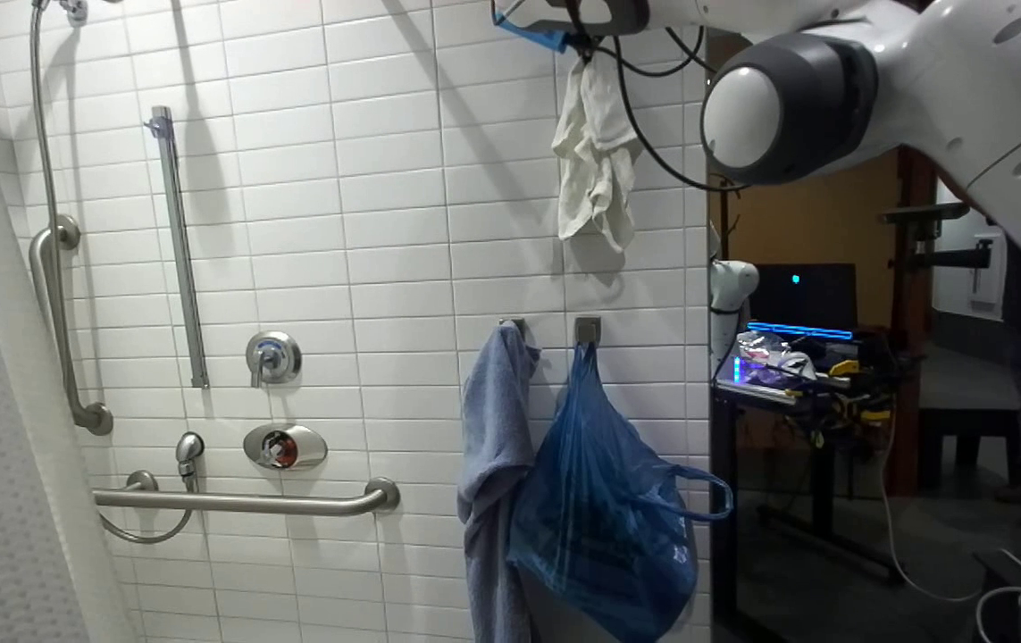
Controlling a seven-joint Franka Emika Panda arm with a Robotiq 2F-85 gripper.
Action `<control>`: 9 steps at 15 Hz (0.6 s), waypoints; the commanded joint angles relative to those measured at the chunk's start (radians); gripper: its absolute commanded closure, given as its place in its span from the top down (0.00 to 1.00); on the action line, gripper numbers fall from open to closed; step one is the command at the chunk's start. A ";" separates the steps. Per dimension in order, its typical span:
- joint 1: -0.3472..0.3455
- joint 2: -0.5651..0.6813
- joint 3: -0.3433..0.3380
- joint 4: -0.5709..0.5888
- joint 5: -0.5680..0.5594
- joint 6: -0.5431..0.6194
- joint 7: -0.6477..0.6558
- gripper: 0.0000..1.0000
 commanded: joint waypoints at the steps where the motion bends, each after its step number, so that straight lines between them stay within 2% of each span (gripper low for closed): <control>1: -0.007 0.010 -0.012 0.019 -0.017 -0.031 0.023 0.01; 9: -0.009 0.001 -0.015 0.002 -0.015 -0.034 0.050 0.01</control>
